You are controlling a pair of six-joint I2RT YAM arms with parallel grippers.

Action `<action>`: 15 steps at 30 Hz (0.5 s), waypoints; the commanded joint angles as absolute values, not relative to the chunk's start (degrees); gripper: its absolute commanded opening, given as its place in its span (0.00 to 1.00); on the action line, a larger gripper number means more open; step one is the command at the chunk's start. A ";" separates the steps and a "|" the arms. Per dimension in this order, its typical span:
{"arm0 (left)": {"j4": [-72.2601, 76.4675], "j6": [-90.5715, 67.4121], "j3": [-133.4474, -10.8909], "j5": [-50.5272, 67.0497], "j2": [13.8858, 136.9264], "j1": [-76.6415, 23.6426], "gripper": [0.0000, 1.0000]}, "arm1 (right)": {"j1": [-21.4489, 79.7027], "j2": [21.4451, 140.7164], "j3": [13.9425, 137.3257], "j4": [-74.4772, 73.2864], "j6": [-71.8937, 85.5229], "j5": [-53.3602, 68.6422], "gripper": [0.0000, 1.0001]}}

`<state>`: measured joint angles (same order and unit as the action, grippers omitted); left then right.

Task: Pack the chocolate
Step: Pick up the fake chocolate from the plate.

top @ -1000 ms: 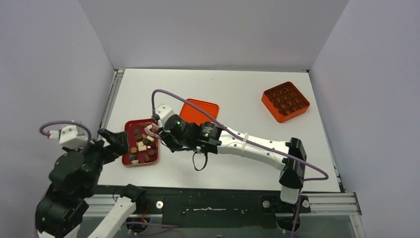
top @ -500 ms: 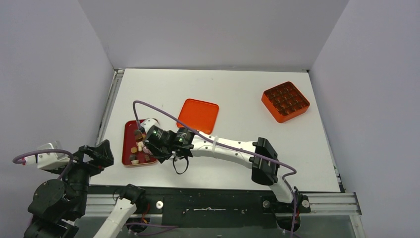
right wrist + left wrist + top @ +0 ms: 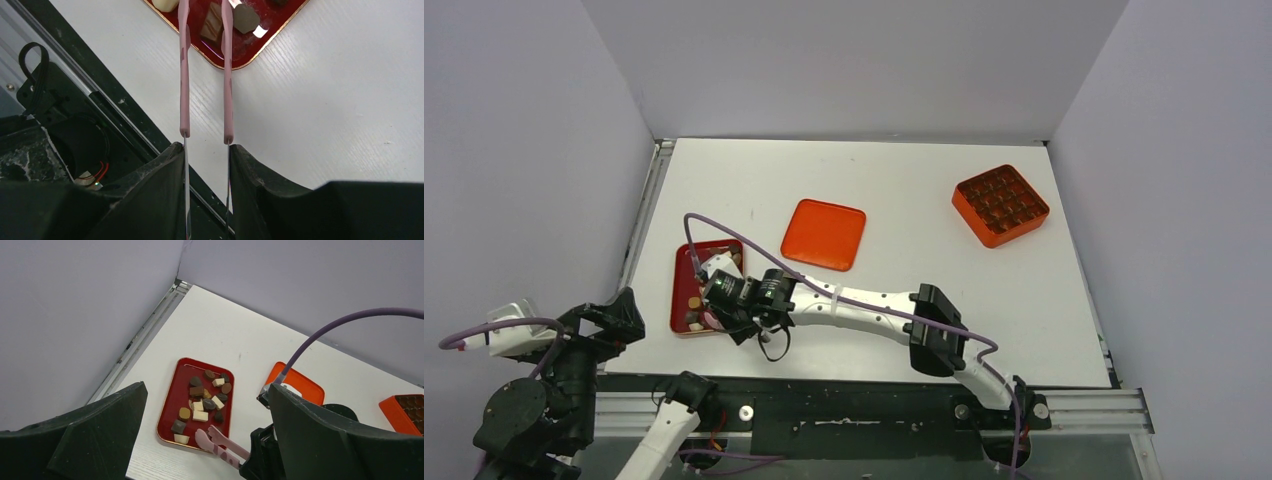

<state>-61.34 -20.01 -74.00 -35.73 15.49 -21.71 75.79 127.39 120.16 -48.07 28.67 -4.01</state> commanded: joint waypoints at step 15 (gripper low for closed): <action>-54.43 -16.28 -74.63 -35.84 16.33 -22.33 0.91 | 75.33 135.66 134.04 -57.92 29.73 -7.74 0.23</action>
